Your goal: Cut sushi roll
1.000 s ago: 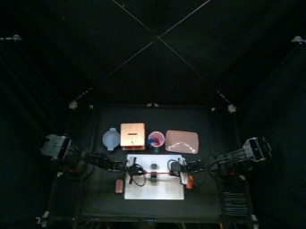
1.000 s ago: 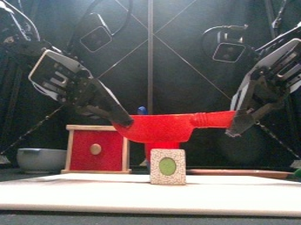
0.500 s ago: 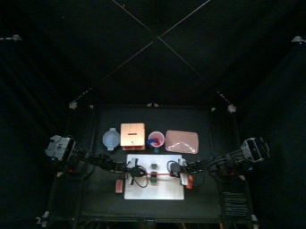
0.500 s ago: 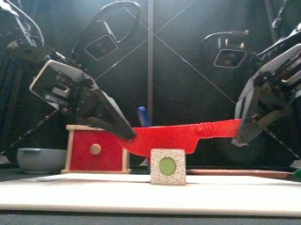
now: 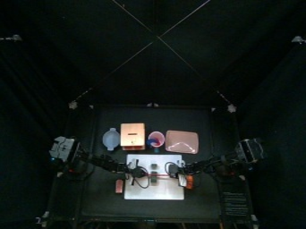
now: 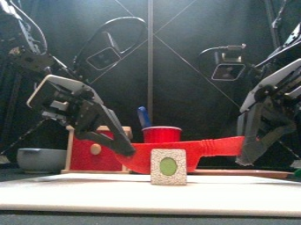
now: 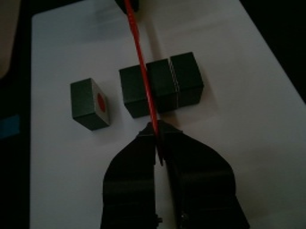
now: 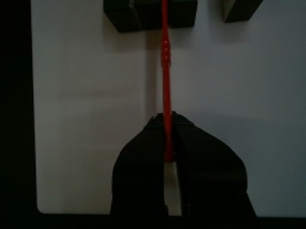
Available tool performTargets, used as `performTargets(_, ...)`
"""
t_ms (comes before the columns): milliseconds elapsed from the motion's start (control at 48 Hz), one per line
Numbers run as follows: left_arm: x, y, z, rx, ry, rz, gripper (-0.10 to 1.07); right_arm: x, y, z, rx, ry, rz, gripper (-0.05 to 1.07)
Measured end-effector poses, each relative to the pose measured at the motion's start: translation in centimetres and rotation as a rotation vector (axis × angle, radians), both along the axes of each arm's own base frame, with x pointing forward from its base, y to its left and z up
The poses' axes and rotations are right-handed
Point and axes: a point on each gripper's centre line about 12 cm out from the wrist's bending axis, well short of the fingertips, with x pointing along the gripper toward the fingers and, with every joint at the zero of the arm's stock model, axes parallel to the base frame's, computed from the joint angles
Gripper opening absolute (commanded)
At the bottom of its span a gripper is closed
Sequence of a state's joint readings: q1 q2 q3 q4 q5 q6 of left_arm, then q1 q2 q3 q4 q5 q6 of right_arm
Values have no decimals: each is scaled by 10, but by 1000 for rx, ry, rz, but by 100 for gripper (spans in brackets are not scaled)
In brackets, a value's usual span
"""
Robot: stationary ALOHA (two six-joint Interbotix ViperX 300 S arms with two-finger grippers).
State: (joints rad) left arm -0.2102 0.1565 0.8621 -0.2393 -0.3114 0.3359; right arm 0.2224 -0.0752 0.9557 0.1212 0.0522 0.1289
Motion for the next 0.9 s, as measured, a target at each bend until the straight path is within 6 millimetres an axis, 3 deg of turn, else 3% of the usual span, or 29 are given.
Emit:
performTargets(188, -2, -3, -6, 4, 22, -10, 39, 3, 4, -8, -5, 26, 10, 32)
performTargets(438, -3, -2, -5, 2, 39, -12, 39, 3, 4, -5, -4, 18, 11, 32)
performTargets(583, -2, -2, 8, -6, 11, -11, 39, 2, 4, 6, -1, 17, 17, 32)
performTargets(792, -2, -4, 45, -23, -84, -24, 39, -1, 5, 34, 9, 9, 27, 32)
performTargets(896, -3, -6, 55, -23, -110, -36, 39, -2, 6, 45, 15, -3, 29, 32)
